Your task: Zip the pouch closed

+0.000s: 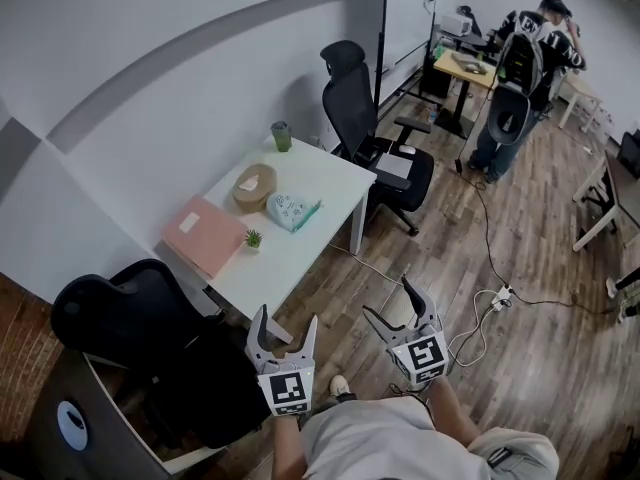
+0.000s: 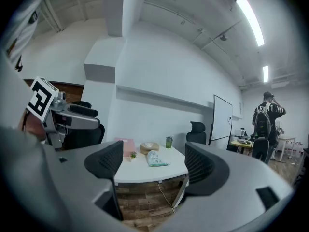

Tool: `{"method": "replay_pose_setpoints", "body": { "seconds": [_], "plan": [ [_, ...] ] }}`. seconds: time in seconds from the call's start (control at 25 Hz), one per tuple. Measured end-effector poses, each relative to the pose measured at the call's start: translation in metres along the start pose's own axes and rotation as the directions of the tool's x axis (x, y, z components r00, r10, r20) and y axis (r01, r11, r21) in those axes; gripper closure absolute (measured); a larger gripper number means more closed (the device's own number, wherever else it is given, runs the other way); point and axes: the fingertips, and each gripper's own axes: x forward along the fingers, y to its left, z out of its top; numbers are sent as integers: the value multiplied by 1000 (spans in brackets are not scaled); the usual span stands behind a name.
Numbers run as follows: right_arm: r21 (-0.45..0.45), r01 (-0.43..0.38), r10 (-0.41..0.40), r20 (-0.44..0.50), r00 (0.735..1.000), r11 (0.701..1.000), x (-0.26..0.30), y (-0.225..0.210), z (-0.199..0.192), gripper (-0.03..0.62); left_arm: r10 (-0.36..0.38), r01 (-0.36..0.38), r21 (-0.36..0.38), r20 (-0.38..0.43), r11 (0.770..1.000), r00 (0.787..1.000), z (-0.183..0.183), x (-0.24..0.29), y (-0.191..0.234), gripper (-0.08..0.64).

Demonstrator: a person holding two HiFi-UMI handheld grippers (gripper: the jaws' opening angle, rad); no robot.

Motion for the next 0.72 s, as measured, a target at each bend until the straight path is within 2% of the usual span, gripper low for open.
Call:
{"method": "replay_pose_setpoints", "body": {
  "seconds": [0.72],
  "plan": [
    [-15, 30, -30, -6, 1000, 999, 72, -14, -3, 201, -23, 23, -15, -4, 1000, 1000, -19, 63, 42, 178]
  ]
}}
